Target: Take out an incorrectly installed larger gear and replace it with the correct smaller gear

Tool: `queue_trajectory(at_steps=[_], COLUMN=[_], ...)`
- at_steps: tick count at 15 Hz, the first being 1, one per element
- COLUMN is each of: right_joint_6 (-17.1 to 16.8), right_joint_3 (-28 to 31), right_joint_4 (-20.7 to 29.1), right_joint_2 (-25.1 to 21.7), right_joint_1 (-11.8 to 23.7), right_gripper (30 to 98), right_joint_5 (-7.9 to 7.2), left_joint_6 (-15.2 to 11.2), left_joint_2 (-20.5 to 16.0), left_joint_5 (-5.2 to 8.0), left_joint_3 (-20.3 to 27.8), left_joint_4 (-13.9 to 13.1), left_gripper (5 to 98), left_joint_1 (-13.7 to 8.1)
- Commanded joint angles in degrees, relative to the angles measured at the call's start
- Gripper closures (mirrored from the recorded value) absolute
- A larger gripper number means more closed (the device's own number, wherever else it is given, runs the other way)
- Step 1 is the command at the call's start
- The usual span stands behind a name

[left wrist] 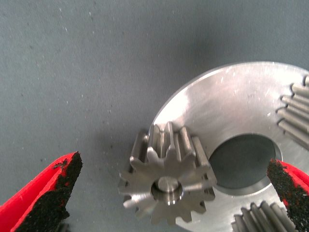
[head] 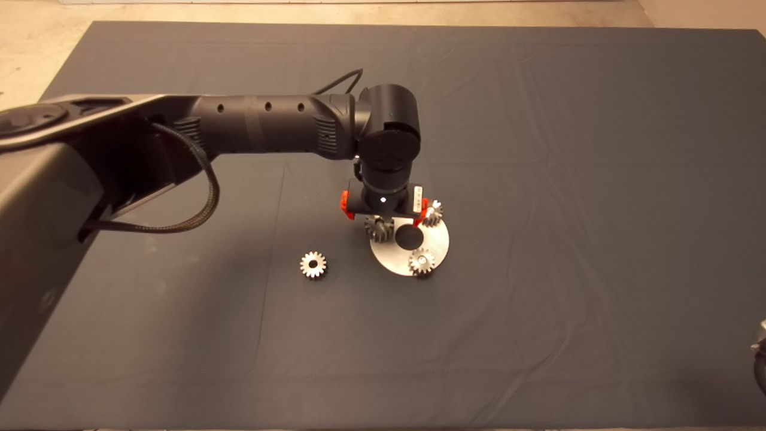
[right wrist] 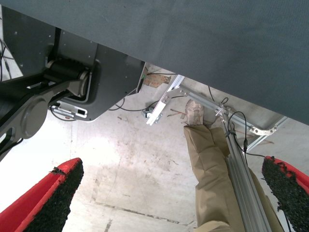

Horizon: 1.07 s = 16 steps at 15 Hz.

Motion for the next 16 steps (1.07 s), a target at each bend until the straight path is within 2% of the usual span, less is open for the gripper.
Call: queue_trajectory(at_steps=[1,9,16], right_joint_6=[-0.5,-0.7,-0.7], right_joint_3=[0.1,0.1,0.2], right_joint_4=[-1.5,-1.6,-1.6], right_joint_2=[0.0,-0.4,-0.4], right_joint_1=[-0.2,-0.2,-0.2], right_gripper=[30.8,30.8,30.8], right_joint_5=[-7.12,-7.12,-7.12], left_joint_6=[1.3,1.4,1.5], left_joint_2=[-0.1,-0.1,0.0], left_joint_5=[7.66,7.66,7.66], left_joint_3=[-1.6,-3.1,-3.0], left_joint_4=[2.0,2.0,1.3], left_gripper=[5.4,5.4,13.8], left_joint_1=[2.2,2.6,2.4])
